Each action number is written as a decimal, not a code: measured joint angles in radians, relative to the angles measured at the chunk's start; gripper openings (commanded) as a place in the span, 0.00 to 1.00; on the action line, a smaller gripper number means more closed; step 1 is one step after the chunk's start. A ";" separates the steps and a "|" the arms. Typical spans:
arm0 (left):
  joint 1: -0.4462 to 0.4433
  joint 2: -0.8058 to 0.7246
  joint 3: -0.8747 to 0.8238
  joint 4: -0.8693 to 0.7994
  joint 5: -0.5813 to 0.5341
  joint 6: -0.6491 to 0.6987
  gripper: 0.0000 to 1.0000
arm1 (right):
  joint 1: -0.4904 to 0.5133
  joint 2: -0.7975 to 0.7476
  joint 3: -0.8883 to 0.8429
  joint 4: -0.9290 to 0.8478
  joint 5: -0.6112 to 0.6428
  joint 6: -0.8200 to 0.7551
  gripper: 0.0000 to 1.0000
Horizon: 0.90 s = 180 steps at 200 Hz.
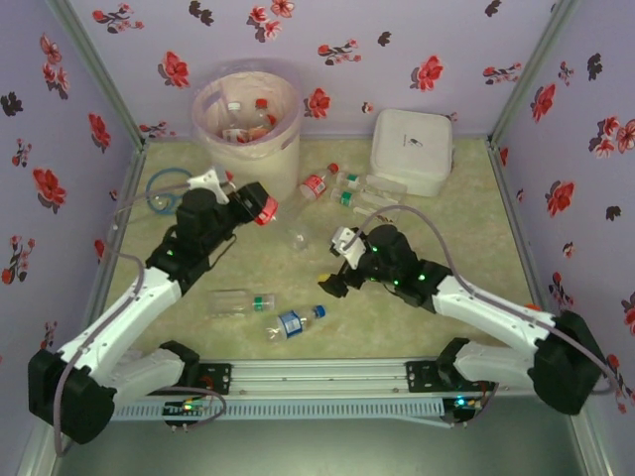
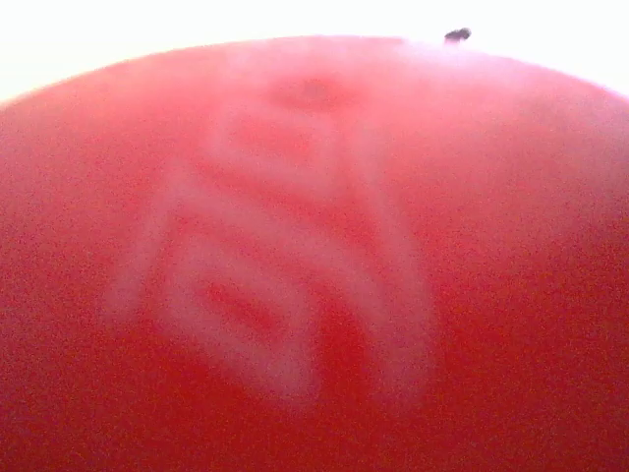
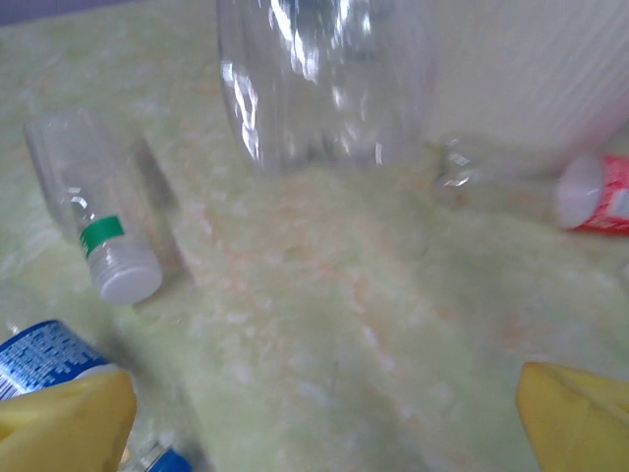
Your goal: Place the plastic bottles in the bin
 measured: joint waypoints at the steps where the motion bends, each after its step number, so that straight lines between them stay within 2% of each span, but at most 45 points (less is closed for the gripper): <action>1: 0.001 0.000 0.005 -0.003 0.000 0.003 0.25 | 0.000 -0.007 -0.004 0.003 0.005 0.002 1.00; 42: 0.019 0.010 0.299 -0.158 -0.006 0.170 0.16 | -0.008 -0.146 -0.093 0.039 0.126 0.034 1.00; 94: 0.049 0.148 0.688 -0.206 -0.073 0.406 0.00 | -0.011 -0.169 -0.110 0.039 0.202 0.059 1.00; 147: 0.170 0.408 0.924 -0.184 -0.098 0.552 0.00 | -0.011 -0.182 -0.110 -0.006 0.233 0.055 1.00; 180: 0.220 0.689 1.232 -0.253 -0.109 0.619 0.00 | -0.011 -0.188 -0.110 -0.033 0.253 0.046 1.00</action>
